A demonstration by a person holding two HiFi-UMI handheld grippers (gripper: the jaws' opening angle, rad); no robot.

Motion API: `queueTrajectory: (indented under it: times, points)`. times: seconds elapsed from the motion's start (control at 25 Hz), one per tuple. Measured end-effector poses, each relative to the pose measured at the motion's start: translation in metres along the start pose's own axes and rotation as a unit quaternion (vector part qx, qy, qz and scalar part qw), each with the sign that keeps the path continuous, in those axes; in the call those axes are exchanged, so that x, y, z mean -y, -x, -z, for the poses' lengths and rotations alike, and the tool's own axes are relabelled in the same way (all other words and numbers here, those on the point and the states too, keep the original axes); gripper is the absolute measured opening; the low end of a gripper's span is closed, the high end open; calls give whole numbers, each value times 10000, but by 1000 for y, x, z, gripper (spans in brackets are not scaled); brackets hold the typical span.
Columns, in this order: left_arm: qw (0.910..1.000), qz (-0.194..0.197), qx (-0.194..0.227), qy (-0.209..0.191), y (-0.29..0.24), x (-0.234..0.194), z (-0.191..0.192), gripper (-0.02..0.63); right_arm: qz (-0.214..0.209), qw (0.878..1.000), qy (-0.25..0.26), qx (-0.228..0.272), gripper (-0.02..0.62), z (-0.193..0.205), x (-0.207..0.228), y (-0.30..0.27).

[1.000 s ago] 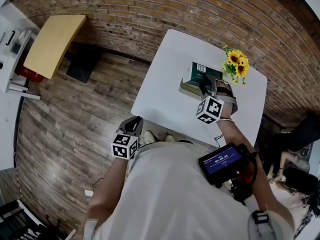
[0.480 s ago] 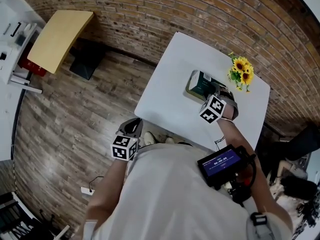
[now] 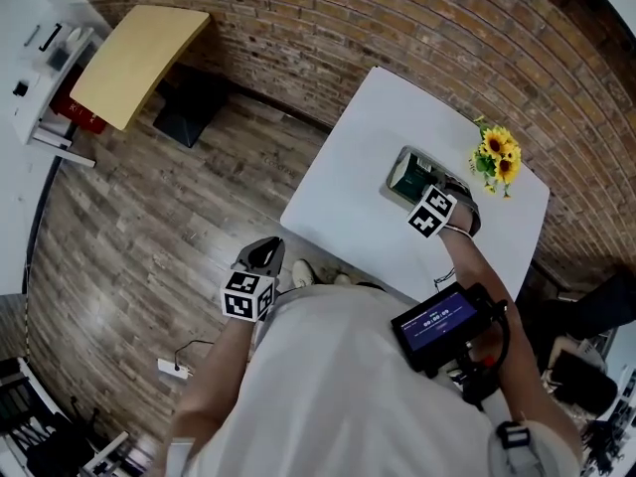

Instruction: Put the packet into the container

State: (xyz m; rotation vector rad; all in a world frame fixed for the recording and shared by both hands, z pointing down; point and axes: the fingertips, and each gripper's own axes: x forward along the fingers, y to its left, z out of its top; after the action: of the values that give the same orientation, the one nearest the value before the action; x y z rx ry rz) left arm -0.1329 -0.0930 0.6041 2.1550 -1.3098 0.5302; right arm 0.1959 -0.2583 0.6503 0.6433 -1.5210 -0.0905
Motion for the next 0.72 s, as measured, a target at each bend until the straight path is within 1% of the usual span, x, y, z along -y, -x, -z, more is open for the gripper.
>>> queueTrajectory:
  times: [0.12,0.4,0.52,0.6,0.72]
  points:
    - [10000,-39,1,44,7,1,2,37,-17,10000,-33,-58,247,3,-2,-2]
    - [10000,-36,-27,38,1,1,1,37,-515,9986,-5,129,249,2,-1,-9]
    - [10000,-3,-30,9,-4,0,-2,37,-660,9977,52,113,249,3,2,-8]
    - [10000,18,-35,-6,-5,1,-2,37,-692,9975,25,107,249,4,3,-5]
    - [10000,71,-40,-42,-6,3,-3,37,-624,9979,41,158,249,5,2,2]
